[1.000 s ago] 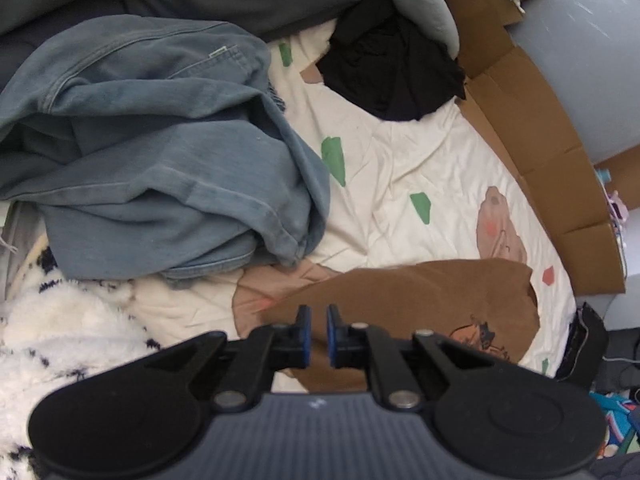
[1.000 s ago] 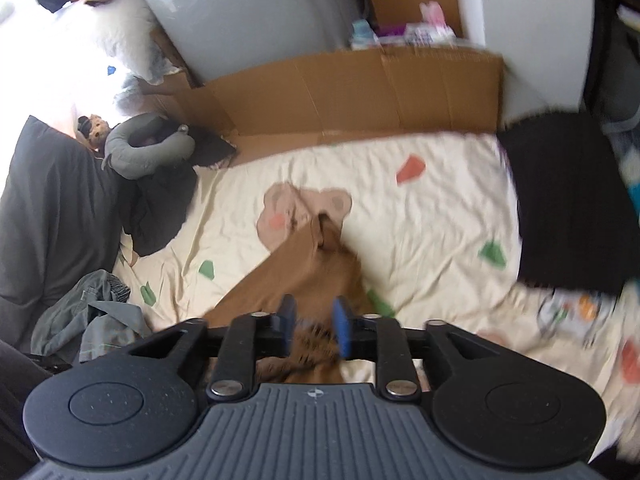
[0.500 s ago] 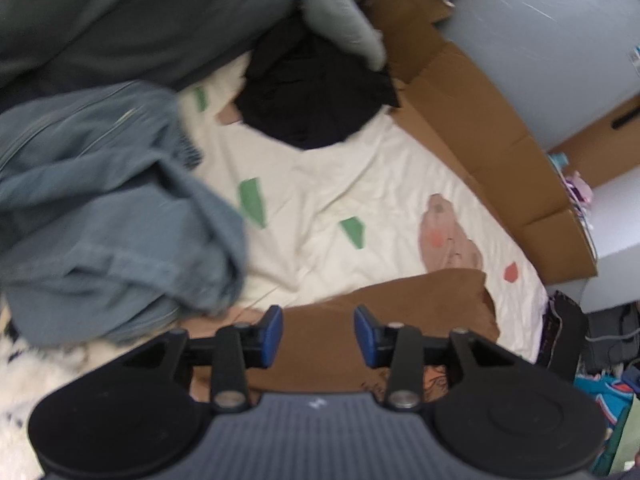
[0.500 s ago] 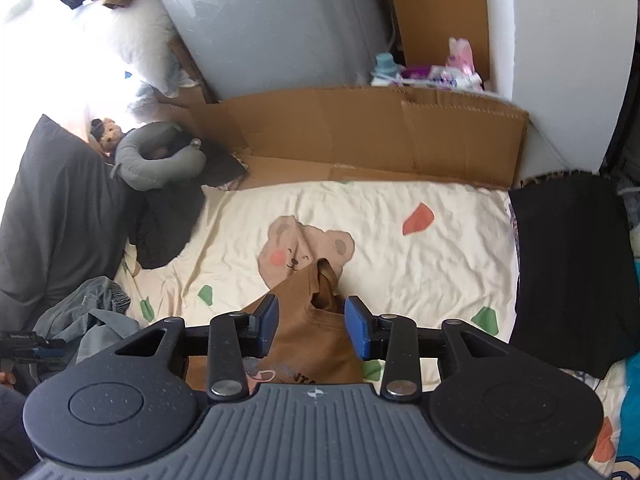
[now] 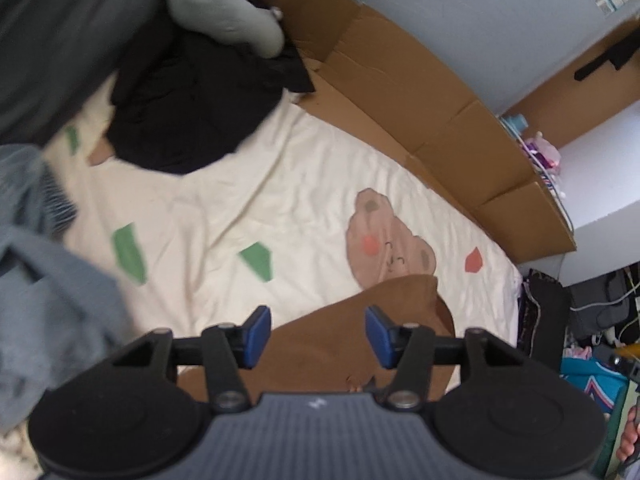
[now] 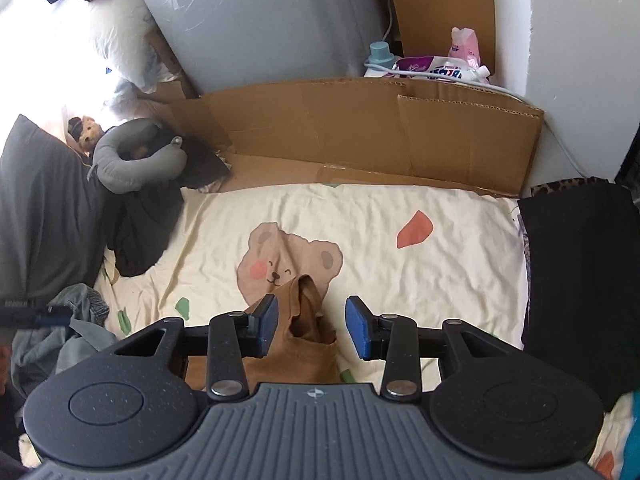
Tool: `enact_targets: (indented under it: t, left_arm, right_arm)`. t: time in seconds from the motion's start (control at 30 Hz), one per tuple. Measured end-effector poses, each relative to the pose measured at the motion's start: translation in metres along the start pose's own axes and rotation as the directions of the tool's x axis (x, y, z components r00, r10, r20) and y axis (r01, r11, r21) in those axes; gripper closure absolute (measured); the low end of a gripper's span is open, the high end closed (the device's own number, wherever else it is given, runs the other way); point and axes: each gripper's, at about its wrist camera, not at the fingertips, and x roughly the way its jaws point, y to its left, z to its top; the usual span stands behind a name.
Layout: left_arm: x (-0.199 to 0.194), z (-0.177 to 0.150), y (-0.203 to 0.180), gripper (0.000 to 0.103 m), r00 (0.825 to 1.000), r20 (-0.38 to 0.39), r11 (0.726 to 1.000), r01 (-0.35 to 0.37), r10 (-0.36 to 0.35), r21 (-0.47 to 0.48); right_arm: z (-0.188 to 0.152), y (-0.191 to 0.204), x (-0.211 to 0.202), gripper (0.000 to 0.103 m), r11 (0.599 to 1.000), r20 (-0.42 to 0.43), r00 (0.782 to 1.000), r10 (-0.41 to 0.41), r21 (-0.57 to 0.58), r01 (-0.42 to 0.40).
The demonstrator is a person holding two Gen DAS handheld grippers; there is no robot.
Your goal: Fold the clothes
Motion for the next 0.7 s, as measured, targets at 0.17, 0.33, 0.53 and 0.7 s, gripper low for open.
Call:
enact_targets:
  t: [0.17,0.33,0.53,0.7]
  left_arm:
    - [0.049,0.016,-0.016,0.048,0.999,-0.036,1.000,0.021,-0.020,0.023]
    - [0.099,0.025,-0.024,0.048,0.997,-0.078,0.998,0.034,-0.030,0.053]
    - [0.154,0.028,-0.021,0.048,0.993,-0.113,0.997,0.041,-0.033,0.071]
    - [0.197,0.025,-0.027,0.048,0.991,-0.120,0.990,0.074,-0.060,0.120]
  right_arm:
    - [0.000,-0.014,0.027,0.058,1.000,-0.039,0.999,-0.019,-0.023,0.018]
    - [-0.006,-0.025,0.055,0.058,0.999,-0.082,0.996,-0.025,-0.040,0.021]
    - [-0.012,-0.035,0.096,0.058,0.997,-0.125,0.990,-0.067,-0.053,0.061]
    - [-0.013,-0.026,0.122,0.058,0.968,-0.096,0.985,-0.143,-0.222,0.119]
